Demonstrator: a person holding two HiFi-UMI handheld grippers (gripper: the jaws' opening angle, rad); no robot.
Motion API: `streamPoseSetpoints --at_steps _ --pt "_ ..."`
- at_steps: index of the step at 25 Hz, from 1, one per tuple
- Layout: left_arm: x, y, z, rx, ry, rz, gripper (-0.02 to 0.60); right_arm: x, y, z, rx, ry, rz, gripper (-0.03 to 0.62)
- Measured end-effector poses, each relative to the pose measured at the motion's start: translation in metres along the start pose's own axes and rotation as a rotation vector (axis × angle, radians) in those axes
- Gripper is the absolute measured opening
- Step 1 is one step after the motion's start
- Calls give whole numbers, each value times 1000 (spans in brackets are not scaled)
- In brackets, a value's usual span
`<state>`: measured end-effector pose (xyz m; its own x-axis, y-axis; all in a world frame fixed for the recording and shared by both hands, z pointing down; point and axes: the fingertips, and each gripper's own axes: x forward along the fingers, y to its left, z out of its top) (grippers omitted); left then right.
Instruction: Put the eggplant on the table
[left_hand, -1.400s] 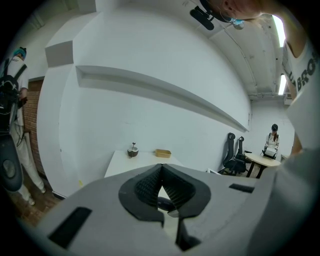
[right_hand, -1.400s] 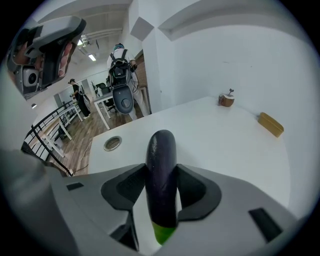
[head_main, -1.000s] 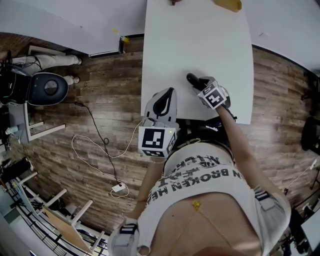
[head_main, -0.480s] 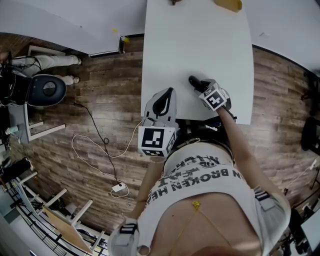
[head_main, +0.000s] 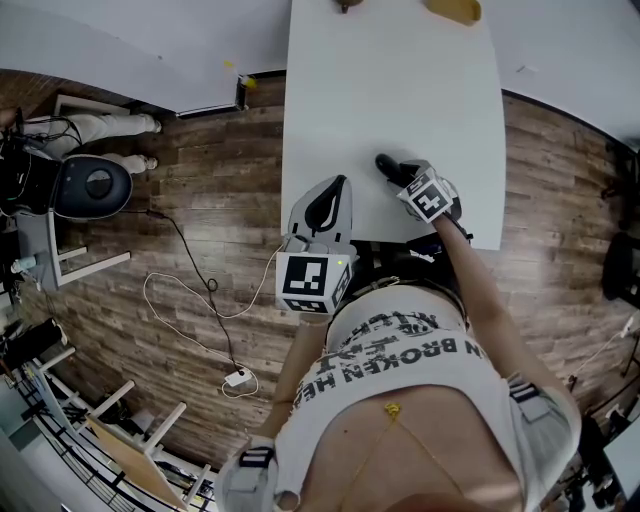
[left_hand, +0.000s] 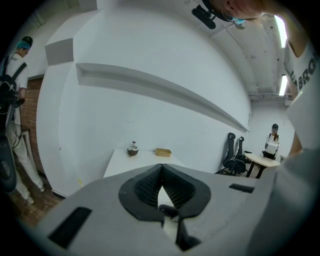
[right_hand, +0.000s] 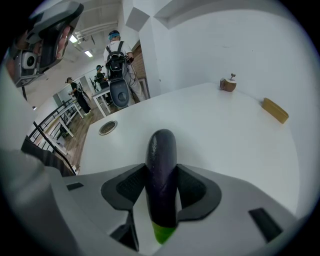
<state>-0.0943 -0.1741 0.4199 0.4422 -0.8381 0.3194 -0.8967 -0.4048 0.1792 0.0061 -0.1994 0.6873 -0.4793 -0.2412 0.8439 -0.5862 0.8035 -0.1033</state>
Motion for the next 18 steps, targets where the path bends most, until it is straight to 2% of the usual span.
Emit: streamPoseSetpoints --at_steps 18 --pt "-2 -2 2 6 0 -8 -2 3 -1 1 -23 8 0 192"
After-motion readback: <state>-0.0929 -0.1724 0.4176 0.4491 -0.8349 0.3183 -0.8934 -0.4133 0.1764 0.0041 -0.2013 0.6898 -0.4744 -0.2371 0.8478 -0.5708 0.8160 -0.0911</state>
